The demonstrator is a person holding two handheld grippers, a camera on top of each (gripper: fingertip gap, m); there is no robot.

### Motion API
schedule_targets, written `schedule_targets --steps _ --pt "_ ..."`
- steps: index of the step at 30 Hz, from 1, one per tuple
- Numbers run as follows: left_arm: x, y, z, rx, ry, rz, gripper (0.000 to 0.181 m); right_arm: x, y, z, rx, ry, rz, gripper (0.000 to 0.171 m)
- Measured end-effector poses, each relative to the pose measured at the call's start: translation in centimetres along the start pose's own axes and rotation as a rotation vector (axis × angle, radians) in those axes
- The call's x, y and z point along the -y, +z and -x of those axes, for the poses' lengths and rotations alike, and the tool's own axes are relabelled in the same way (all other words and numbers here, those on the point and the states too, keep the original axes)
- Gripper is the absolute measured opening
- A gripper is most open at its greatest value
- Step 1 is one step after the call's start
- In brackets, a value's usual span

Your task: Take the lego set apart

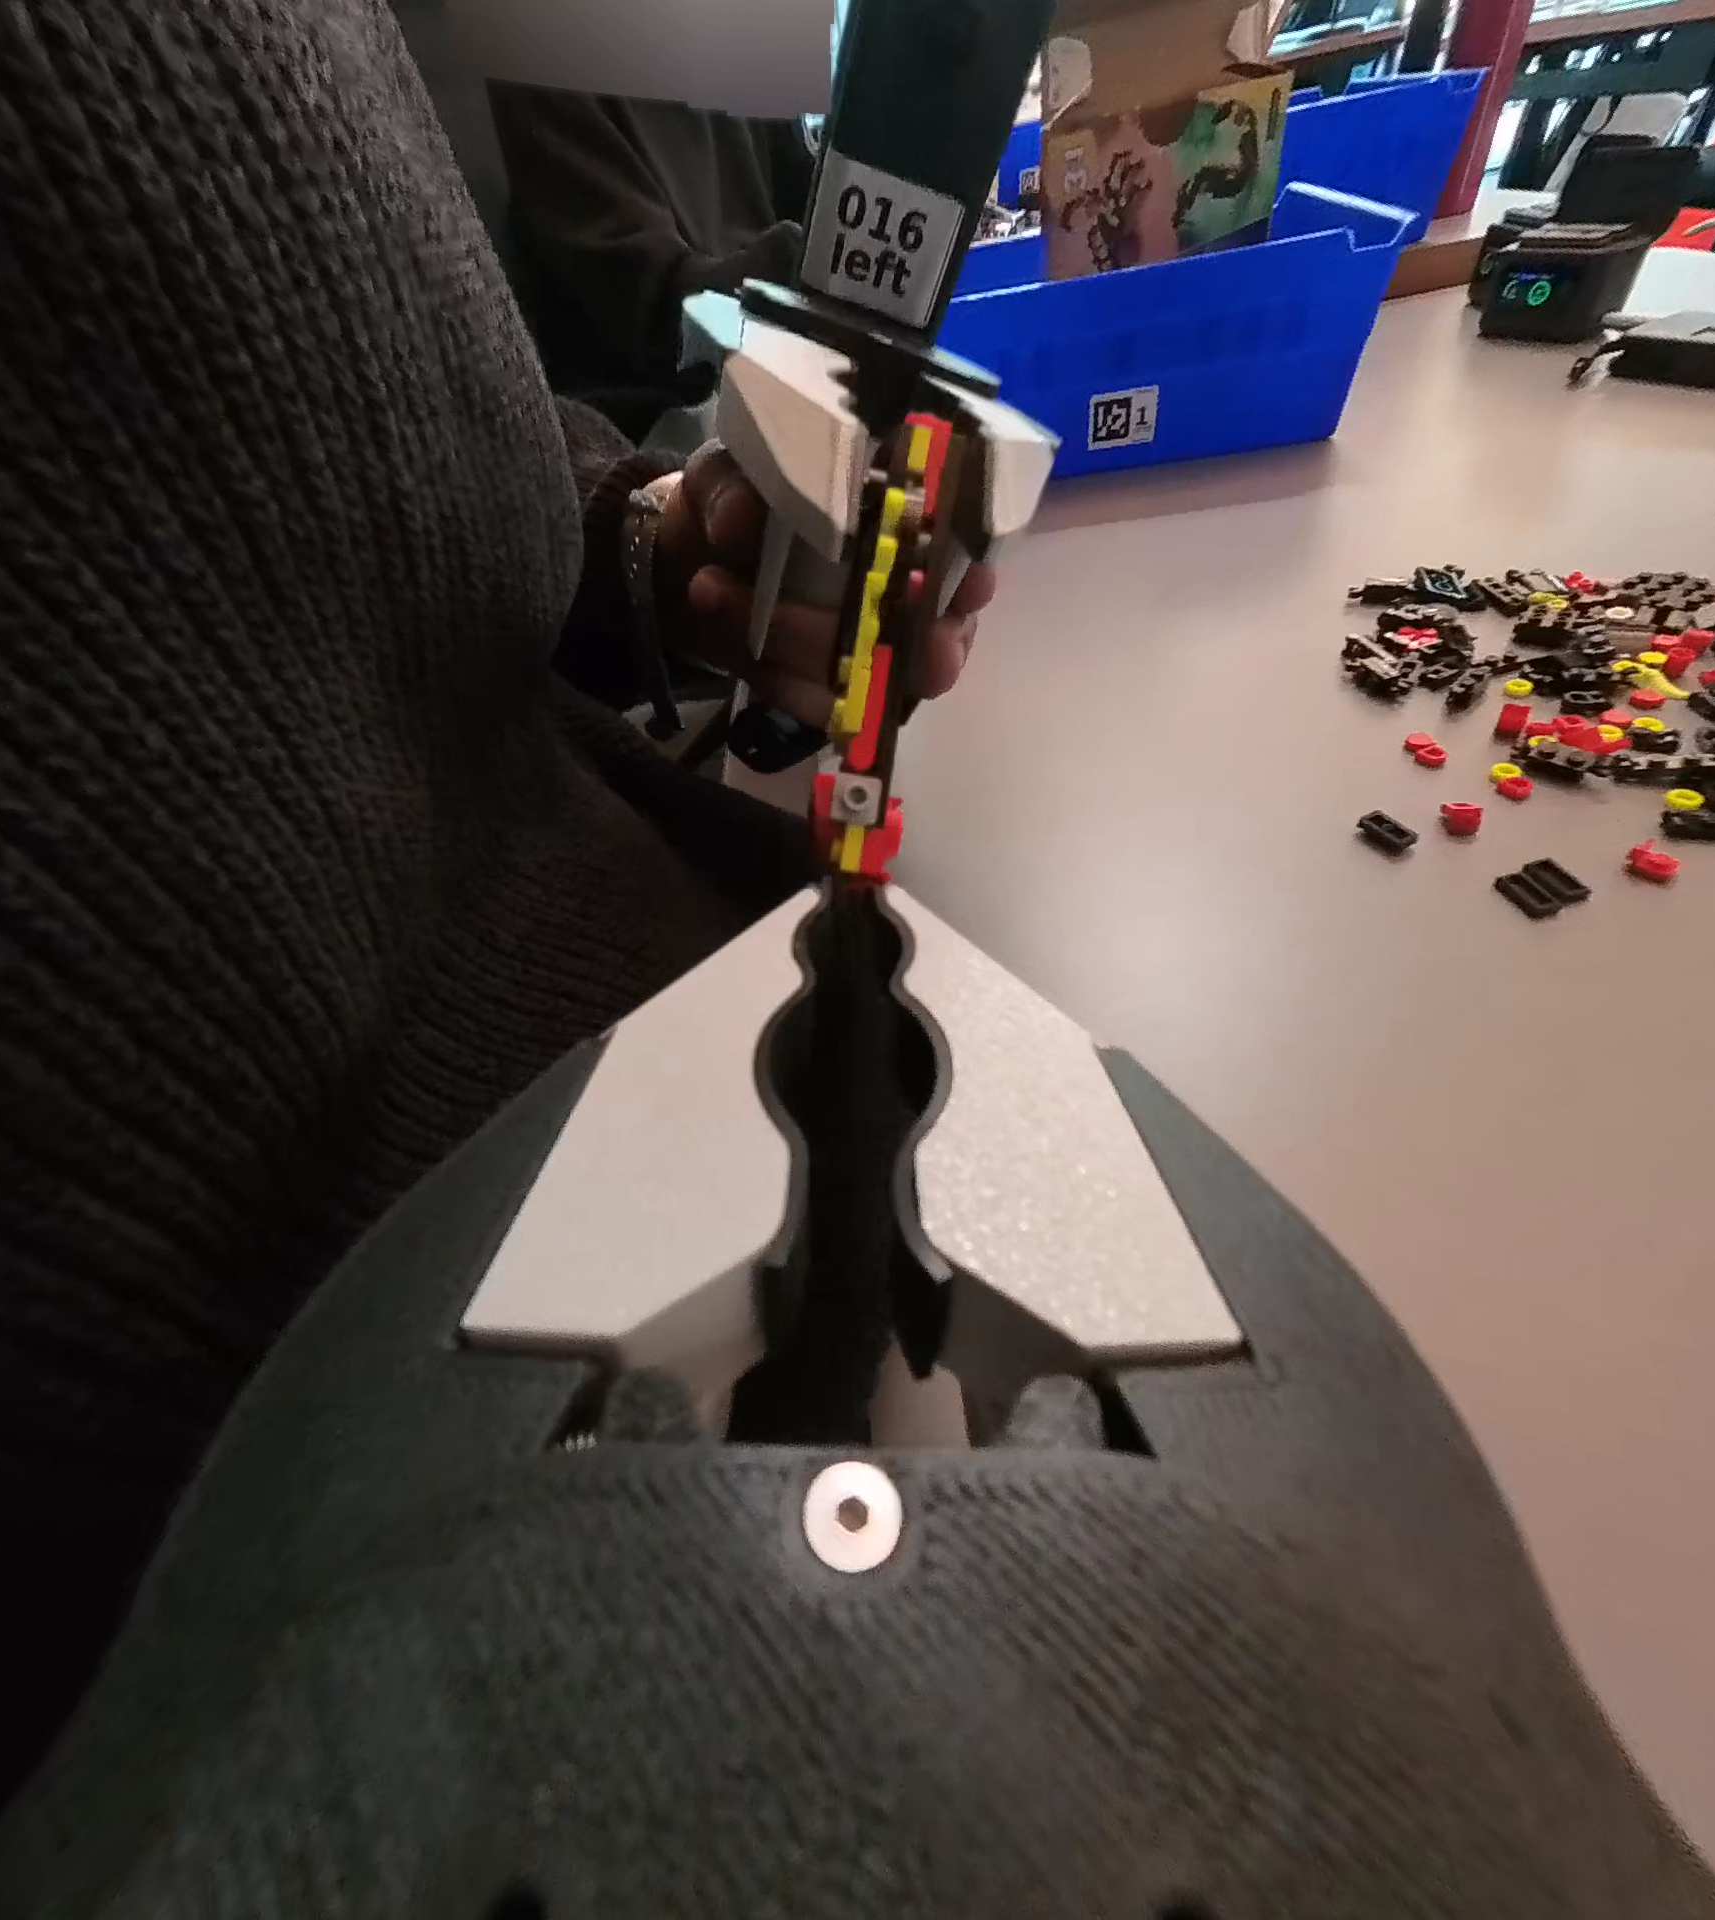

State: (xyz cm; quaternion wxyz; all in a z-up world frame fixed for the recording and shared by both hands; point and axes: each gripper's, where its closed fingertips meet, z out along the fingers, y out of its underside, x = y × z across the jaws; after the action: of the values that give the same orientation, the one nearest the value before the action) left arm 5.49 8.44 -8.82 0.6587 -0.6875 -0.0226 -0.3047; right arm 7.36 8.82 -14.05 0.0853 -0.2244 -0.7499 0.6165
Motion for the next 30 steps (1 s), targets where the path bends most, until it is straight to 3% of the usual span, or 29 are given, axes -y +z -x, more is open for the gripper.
schedule_targets --steps 4,7,8,11,14,19,22,24,30 --pt "0.0 0.0 -0.4 -0.040 -0.043 -0.002 0.017 -0.1 0.1 0.3 -0.009 -0.067 0.022 0.005" --pt "0.5 -0.3 1.2 0.041 -0.095 -0.034 0.021 0.4 -0.2 -1.0 -0.100 -0.097 0.008 0.004" --pt "0.5 -0.5 2.3 0.101 -0.123 -0.043 0.038 0.6 -0.5 -1.8 -0.155 -0.124 0.005 0.004" --pt "-1.6 -1.0 6.2 0.291 -0.308 0.031 0.065 0.4 -1.3 -4.2 -0.324 -0.223 0.051 0.004" --pt "-2.8 -0.3 6.5 0.261 -0.466 0.043 0.092 -0.5 -1.5 -5.8 -0.459 -0.356 0.159 0.004" --pt "-3.8 0.9 6.4 0.262 -0.499 0.068 0.080 -1.3 -0.5 -5.6 -0.500 -0.506 0.272 0.004" --pt "-3.7 1.2 6.6 0.261 -0.531 0.040 0.060 -1.5 -0.1 -5.3 -0.500 -0.536 0.300 0.005" --pt "-3.9 1.3 6.5 0.254 -0.545 0.044 0.036 -1.5 0.0 -5.2 -0.497 -0.511 0.295 0.005" --pt "-4.5 1.3 6.1 0.220 -0.577 0.082 0.035 -1.3 -0.3 -5.3 -0.482 -0.364 0.255 0.004"
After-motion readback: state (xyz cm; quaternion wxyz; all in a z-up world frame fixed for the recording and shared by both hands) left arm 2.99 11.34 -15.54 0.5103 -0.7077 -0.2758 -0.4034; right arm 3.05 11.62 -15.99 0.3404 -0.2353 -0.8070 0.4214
